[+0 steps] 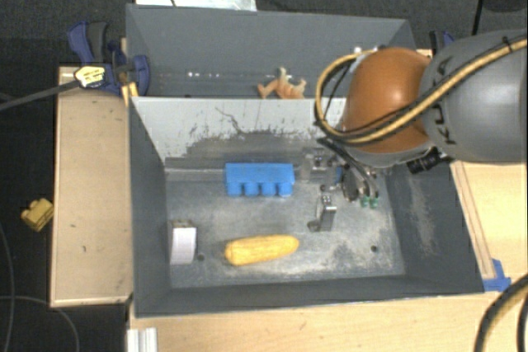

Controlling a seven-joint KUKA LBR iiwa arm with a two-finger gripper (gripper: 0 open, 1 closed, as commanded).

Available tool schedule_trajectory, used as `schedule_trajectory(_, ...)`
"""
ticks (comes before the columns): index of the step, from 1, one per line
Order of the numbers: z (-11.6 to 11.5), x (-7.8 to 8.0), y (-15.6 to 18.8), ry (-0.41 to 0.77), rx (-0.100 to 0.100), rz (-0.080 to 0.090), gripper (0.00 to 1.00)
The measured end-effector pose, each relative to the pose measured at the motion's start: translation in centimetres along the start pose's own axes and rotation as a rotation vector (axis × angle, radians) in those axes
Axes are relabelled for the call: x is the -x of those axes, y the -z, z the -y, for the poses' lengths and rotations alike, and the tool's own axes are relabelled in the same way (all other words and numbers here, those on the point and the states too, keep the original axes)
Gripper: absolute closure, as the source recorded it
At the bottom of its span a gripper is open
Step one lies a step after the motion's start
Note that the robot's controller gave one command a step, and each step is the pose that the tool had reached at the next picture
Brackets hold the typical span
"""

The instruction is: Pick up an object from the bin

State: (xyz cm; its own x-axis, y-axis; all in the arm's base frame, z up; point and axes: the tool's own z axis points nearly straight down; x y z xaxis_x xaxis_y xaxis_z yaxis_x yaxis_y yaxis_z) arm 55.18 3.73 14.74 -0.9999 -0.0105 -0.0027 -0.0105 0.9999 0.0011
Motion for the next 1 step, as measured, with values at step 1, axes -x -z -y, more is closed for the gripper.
schedule_trajectory(1, 0.0, 0.0, 0.0, 0.0, 0.0, 0.0, 0.0)
